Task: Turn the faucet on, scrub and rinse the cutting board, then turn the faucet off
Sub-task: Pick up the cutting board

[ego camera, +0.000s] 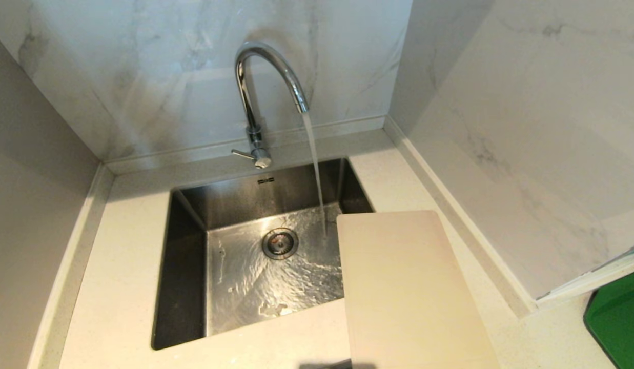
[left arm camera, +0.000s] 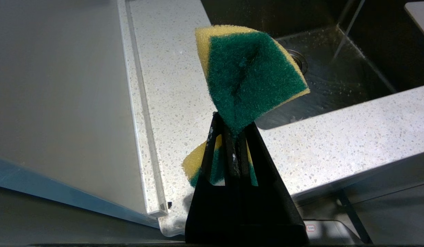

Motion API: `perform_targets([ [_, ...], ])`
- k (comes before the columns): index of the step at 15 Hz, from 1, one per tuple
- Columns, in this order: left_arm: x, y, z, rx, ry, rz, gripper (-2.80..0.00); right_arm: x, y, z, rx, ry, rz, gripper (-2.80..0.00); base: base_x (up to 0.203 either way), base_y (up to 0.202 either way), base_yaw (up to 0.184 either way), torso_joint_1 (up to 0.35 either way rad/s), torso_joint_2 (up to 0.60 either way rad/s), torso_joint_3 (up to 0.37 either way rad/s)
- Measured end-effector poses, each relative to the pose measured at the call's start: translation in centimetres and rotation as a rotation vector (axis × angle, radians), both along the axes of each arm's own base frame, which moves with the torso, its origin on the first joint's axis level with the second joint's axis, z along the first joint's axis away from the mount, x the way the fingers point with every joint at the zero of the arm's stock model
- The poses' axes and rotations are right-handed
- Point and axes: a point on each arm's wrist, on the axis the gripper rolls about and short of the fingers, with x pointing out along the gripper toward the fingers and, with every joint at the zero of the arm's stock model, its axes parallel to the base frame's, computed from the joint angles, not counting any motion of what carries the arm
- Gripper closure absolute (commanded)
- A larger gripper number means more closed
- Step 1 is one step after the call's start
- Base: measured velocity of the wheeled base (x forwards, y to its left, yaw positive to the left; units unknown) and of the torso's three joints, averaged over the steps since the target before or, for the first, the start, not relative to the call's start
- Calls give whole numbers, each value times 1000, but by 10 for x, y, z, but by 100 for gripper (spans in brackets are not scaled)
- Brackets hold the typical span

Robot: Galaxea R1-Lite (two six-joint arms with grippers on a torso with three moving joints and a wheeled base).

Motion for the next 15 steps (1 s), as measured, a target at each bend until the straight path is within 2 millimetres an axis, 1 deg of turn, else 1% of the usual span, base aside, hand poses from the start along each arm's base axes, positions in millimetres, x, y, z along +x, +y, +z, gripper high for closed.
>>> perform_targets([
  [3, 0, 0, 0, 0, 0, 0, 0, -1, 0, 1, -19, 6, -1, 0, 0, 0, 0, 0, 0, 0],
  [5, 0, 0, 0, 0, 0, 0, 0, -5, 0, 10, -22, 8, -4, 0, 0, 0, 0, 0, 0, 0],
  [6, 0, 0, 0, 0, 0, 0, 0, -9, 0, 19, -22, 13, -4, 0, 0, 0, 0, 0, 0, 0],
  [9, 0, 0, 0, 0, 1, 0, 0, -22, 0, 58, -23, 21, 6, 0, 0, 0, 0, 0, 0, 0],
  [10, 0, 0, 0, 0, 0, 0, 0, -25, 0, 79, -23, 8, 8, 0, 0, 0, 0, 0, 0, 0],
  [13, 0, 0, 0, -1, 0, 0, 0, -23, 0, 139, -25, -16, 10, 0, 0, 0, 0, 0, 0, 0],
  [15, 0, 0, 0, 0, 0, 0, 0, -17, 1, 167, -25, 22, 21, 0, 0, 0, 0, 0, 0, 0],
])
